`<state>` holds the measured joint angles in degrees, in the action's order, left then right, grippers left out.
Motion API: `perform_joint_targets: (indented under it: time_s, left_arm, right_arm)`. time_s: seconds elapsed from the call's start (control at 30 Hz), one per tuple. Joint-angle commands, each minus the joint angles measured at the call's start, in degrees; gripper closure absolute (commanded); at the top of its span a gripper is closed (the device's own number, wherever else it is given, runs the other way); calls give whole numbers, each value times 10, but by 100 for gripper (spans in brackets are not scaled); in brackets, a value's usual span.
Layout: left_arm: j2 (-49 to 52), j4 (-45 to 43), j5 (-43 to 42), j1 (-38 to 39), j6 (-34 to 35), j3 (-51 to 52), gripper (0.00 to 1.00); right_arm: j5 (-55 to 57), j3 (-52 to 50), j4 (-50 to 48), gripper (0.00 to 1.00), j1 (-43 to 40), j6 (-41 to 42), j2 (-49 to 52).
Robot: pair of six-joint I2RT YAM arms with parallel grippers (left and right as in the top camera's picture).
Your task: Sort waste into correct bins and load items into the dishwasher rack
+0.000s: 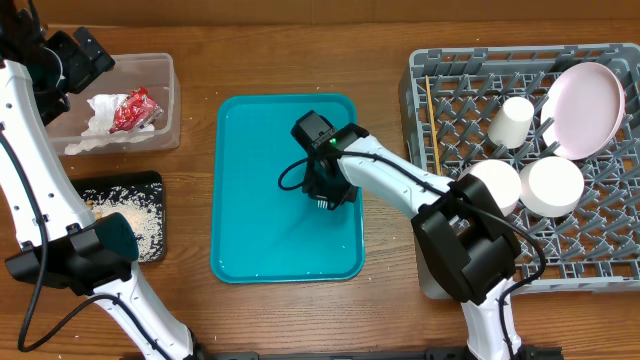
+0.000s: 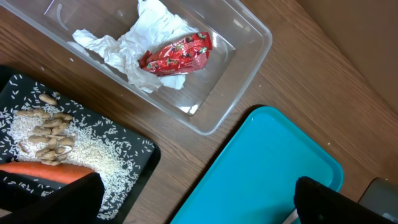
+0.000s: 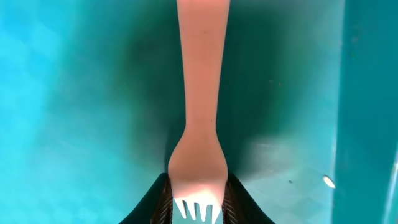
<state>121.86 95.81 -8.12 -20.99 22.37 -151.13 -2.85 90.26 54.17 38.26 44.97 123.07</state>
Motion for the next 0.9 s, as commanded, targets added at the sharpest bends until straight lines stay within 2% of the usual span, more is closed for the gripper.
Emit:
perform_joint_targets:
  time_s: [0.0,0.3,0.6,0.73,0.8,0.87]
  left_arm:
    - [0,-1,-3,4,4,0,0]
    - [0,-1,-3,4,4,0,0]
    - [0,-1,-3,4,3,0,0]
    - [0,-1,-3,4,4,0,0]
    - [0,-1,-3,4,4,0,0]
    - [0,-1,-3,4,4,0,0]
  right_arm:
    - [2,24,23,96,-14,-4,17]
    - [2,84,81,96,-22,-20,8]
    - [2,161,160,96,-81,-104,-71]
    - [-12,161,171,96,-162,-198,-125]
    - [-53,161,172,96,-211,-292,-148]
    - [-77,161,176,96,-254,-351,-157]
